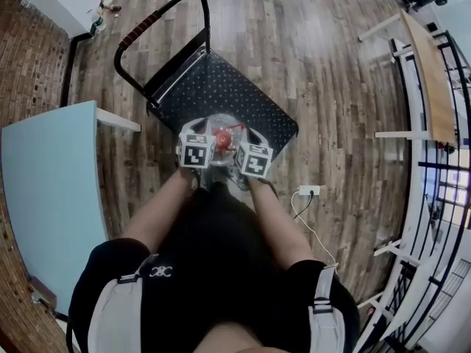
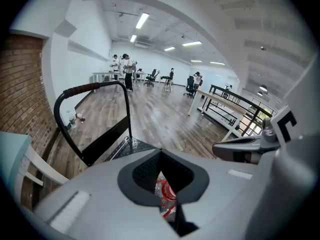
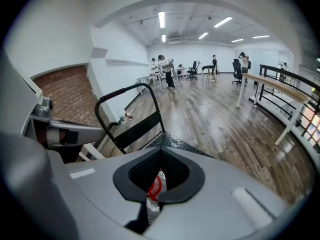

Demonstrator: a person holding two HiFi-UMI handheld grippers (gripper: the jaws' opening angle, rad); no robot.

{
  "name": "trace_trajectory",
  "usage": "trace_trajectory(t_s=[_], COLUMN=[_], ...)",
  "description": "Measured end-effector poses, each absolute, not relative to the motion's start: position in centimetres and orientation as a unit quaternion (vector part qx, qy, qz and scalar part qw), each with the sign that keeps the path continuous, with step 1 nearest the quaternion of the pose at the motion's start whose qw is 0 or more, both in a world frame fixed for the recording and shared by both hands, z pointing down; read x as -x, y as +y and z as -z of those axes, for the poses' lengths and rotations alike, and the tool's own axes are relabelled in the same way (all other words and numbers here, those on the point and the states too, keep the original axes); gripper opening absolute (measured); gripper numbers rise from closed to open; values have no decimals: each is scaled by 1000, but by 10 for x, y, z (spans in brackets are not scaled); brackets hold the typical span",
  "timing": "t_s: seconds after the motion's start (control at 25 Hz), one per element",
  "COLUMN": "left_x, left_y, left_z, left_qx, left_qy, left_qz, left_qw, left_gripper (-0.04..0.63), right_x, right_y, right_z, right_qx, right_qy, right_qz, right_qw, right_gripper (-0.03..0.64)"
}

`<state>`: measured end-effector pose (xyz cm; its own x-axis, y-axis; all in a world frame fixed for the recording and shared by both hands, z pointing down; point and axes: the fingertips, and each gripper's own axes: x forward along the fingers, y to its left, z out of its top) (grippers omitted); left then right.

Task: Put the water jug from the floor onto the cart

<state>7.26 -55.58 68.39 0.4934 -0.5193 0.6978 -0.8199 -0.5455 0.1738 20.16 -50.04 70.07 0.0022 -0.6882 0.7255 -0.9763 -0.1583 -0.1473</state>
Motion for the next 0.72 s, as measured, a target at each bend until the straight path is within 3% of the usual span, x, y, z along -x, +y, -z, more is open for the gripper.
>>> trace_trajectory(t_s=[0.2,0.72], left_x=[-81,-106], left_y=[-562,-580], left_z=[-656,-571], left_qx=[-832,-870], left_qy=[-411,-404], left_qz=[-280,-243], left_qw=[244,142], left_gripper=[2,0], right_x=[-204,-205], right_y=[-513,-561], right_z=[-658,-574], right_qx=[-676,-678], right_qy=[-635,-675], right_qz=[-331,-272], right_qw=[174,104], right_gripper=[12,12])
